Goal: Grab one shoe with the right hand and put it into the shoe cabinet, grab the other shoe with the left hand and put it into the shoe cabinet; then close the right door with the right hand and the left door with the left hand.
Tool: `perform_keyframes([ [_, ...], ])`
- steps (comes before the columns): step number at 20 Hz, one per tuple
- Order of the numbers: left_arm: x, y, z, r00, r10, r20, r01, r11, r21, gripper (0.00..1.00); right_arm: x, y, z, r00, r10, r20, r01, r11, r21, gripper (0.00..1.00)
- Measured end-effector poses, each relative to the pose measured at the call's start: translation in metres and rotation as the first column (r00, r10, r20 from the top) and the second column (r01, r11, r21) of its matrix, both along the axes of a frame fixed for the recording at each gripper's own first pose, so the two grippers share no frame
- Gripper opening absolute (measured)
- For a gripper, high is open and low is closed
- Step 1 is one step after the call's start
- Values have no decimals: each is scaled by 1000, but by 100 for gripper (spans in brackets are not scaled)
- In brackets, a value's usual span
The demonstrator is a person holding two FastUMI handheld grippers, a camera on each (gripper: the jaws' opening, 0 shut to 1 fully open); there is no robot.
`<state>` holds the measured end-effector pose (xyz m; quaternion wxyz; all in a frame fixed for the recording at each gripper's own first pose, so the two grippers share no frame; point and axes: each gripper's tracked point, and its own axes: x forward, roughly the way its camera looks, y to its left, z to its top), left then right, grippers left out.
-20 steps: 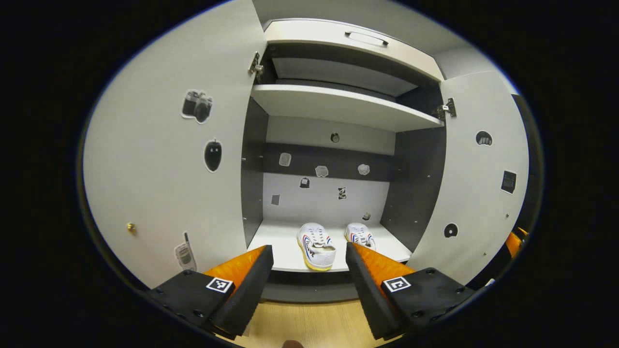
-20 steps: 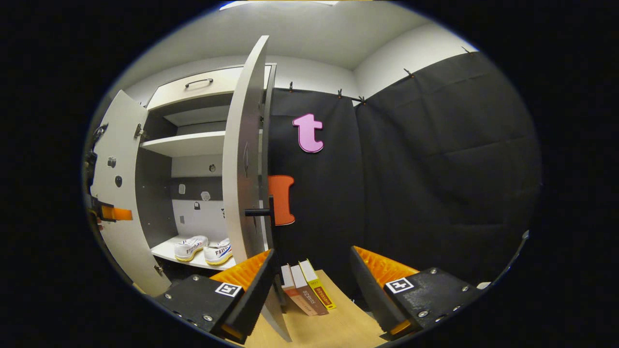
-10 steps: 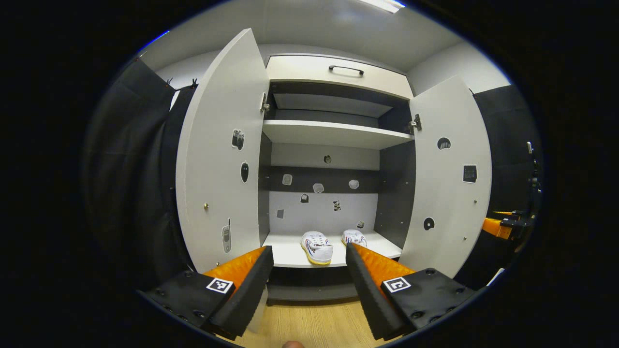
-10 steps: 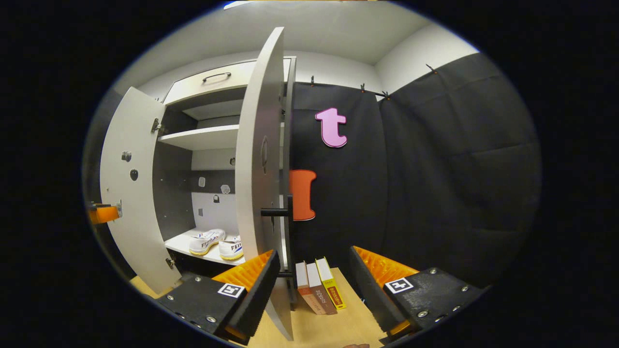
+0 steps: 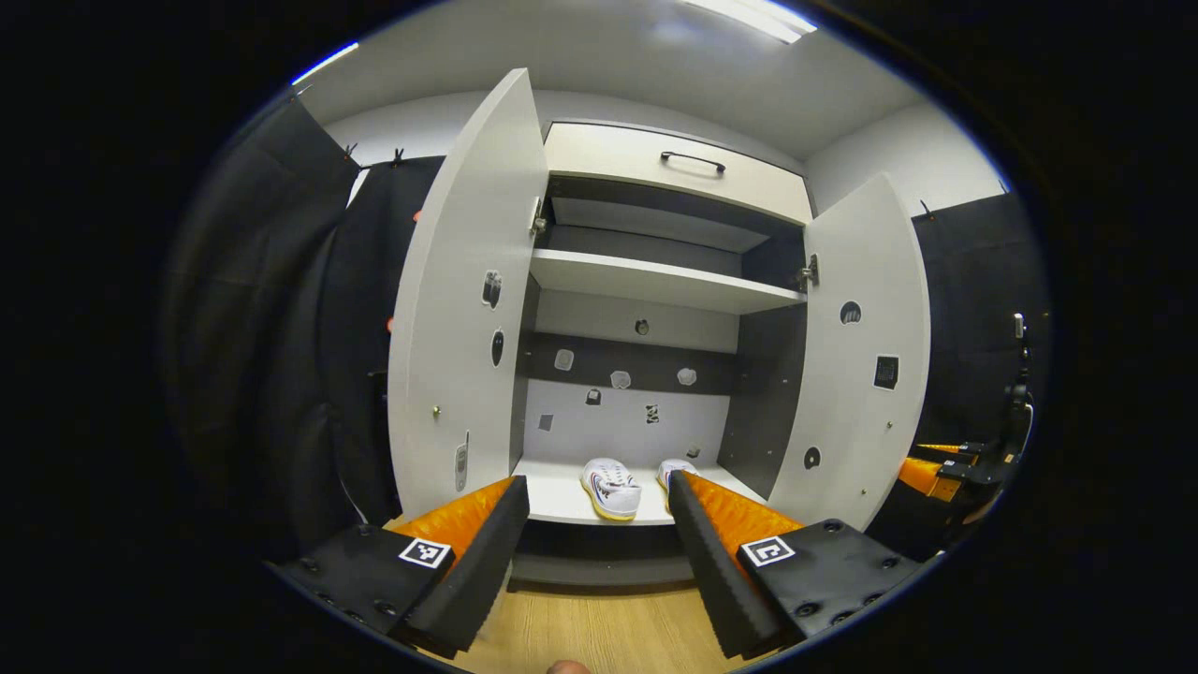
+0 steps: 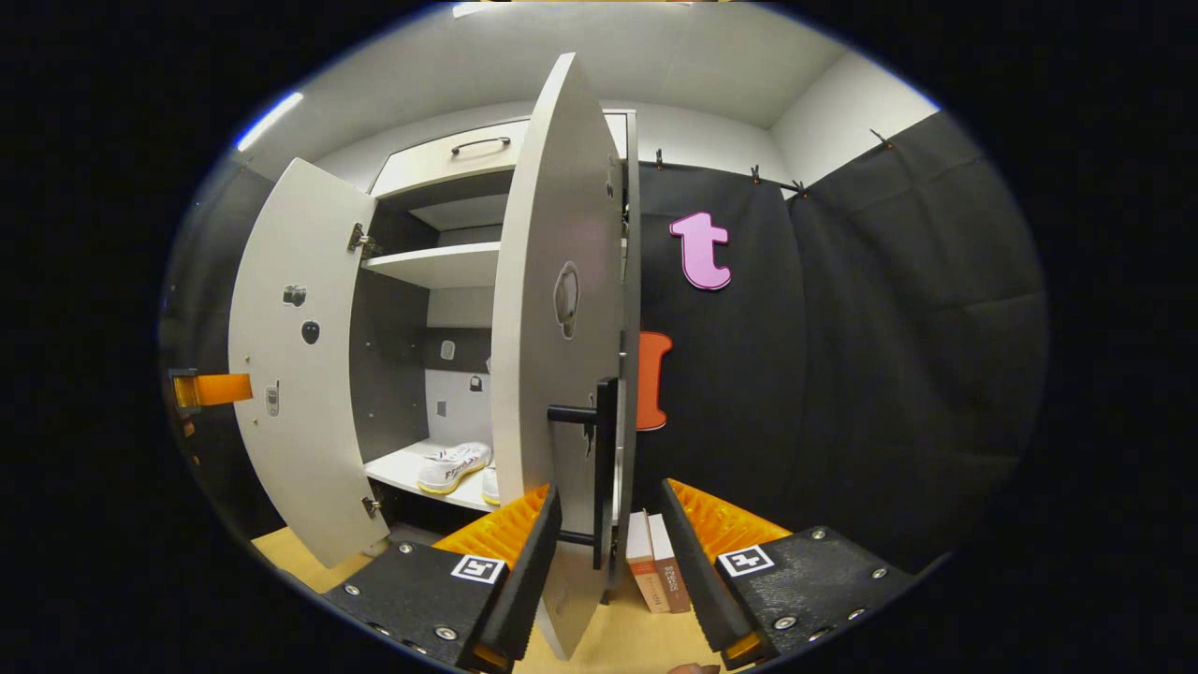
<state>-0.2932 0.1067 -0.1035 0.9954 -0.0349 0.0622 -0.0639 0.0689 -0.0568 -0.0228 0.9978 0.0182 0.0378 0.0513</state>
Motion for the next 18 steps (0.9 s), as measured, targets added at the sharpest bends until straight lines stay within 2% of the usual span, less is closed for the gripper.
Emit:
perform_keyframes([
  [5,-3,24,9,1000,-3,19,3,1000,23,97,13,40,0,999,50,1,-50,998,26,68],
  [7,-3,33,15,999,-17,38,16,999,29,94,19,53,-2,999,47,-4,-47,998,40,71],
  [11,-3,47,24,996,-64,55,63,998,19,96,36,76,-2,1000,17,4,-18,998,54,71],
  [12,-3,50,27,995,-76,60,74,997,22,96,41,82,-3,1000,9,6,-10,998,63,80],
  [13,-4,54,28,994,-84,66,82,996,27,96,45,92,-5,1000,16,1,-16,997,74,78],
  [14,-5,59,28,994,-89,67,87,996,31,96,49,105,-8,1000,29,-3,-29,996,89,85],
  [15,-7,63,28,993,-95,65,94,995,32,96,55,114,-9,1000,30,0,-30,995,93,88],
  [16,-10,66,28,992,-104,65,103,994,31,96,65,117,-13,1000,3,2,-3,997,76,92],
  [18,-15,74,30,990,-122,69,120,992,30,94,81,126,-18,1000,-22,0,22,998,61,92],
])
